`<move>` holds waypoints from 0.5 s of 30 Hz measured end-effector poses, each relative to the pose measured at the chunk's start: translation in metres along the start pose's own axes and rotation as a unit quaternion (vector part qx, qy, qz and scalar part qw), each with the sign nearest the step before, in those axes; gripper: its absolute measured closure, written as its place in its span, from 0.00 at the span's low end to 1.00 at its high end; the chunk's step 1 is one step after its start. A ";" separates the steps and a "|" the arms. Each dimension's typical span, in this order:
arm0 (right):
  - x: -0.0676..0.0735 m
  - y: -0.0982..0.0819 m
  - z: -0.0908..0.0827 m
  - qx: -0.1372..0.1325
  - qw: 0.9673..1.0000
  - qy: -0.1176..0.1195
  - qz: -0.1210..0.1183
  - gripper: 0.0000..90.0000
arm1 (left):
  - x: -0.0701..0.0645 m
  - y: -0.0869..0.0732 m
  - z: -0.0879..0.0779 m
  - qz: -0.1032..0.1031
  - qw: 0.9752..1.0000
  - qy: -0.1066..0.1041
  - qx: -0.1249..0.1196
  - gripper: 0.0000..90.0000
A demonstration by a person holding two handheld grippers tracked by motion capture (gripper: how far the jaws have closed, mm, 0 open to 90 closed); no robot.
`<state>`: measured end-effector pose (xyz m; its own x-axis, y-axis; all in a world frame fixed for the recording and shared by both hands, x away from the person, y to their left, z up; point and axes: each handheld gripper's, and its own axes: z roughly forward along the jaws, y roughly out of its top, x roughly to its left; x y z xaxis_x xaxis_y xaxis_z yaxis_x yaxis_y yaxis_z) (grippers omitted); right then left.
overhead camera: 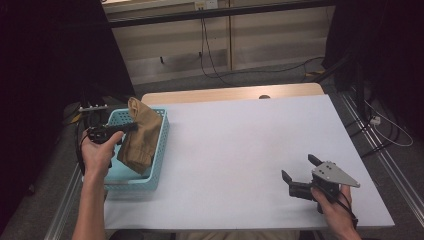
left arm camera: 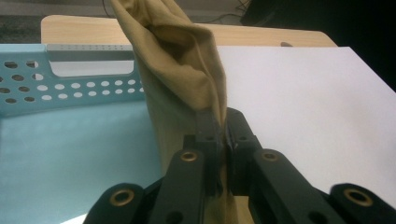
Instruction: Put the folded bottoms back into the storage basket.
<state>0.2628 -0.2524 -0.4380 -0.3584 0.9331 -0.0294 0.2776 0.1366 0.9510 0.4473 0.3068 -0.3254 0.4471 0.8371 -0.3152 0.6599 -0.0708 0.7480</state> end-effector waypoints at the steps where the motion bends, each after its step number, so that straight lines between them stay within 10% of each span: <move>1: 0.000 0.000 0.000 0.000 1.000 0.000 0.000 0.03 | 0.000 0.000 0.000 -0.001 1.000 0.000 0.001 0.96; 15: 0.000 0.000 -0.001 -0.001 1.000 0.000 0.001 0.03 | 0.012 -0.005 0.003 -0.013 1.000 0.013 0.008 0.96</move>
<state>0.2624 -0.2526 -0.4378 -0.3580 0.9333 -0.0283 0.2764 0.1349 0.9515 0.4515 0.3154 -0.3346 0.4136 0.8528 -0.3187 0.6813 -0.0577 0.7298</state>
